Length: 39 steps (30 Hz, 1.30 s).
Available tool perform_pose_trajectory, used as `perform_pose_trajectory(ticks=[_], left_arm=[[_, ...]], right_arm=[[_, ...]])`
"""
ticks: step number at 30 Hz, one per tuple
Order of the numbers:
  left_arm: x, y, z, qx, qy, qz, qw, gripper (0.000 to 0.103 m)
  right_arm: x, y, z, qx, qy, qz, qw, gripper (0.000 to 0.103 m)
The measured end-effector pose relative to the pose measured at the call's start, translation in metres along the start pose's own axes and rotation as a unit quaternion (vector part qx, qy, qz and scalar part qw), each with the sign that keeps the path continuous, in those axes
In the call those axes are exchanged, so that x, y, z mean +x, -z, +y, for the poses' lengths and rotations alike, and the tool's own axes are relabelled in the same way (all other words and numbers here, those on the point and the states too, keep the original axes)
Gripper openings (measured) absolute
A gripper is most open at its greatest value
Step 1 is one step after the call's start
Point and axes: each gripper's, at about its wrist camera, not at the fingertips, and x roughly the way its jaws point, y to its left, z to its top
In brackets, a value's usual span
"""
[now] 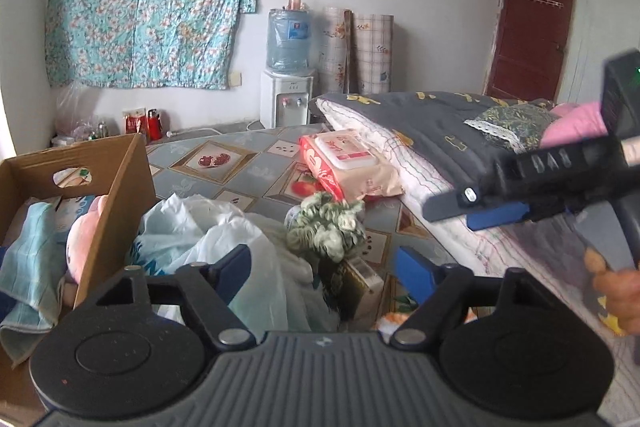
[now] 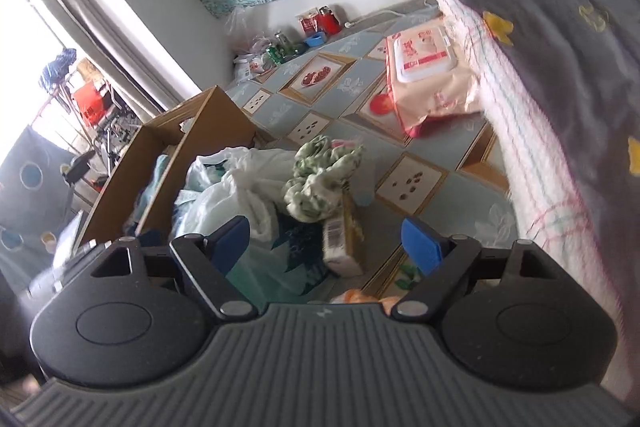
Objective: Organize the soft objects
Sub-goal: 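Move the left gripper to the green scrunchie on the pile and grasp it, then carry the green scrunchie with the left gripper into the cardboard box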
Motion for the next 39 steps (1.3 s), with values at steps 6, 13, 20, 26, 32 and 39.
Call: perform_pose_trajectory(ticks=[6, 13, 20, 26, 32, 39], left_arm=[[0.025, -0.032, 0.024, -0.051, 0.017, 0.017, 0.9984, 0.069], [0.082, -0.055, 0.022, -0.087, 0.093, 0.092, 0.9876, 0.067], [0.138, -0.056, 0.006, -0.059, 0.079, 0.151, 0.9836, 0.064], [0.162, -0.048, 0.015, -0.079, 0.057, 0.190, 0.9770, 0.033], [0.161, -0.050, 0.024, -0.108, 0.071, 0.192, 0.9729, 0.014], [0.146, -0.059, 0.022, -0.117, 0.069, 0.162, 0.9773, 0.009]], right_arm=[[0.023, 0.003, -0.001, -0.040, -0.016, 0.026, 0.999, 0.079], [0.072, 0.014, 0.015, -0.098, -0.020, 0.070, 0.993, 0.069], [0.104, 0.014, 0.008, -0.088, -0.020, 0.088, 0.992, 0.057], [0.121, 0.012, 0.003, -0.081, -0.020, 0.092, 0.992, 0.049], [0.125, 0.013, -0.007, -0.048, -0.022, 0.090, 0.995, 0.027], [0.105, 0.011, -0.019, 0.003, -0.024, 0.063, 0.998, 0.023]])
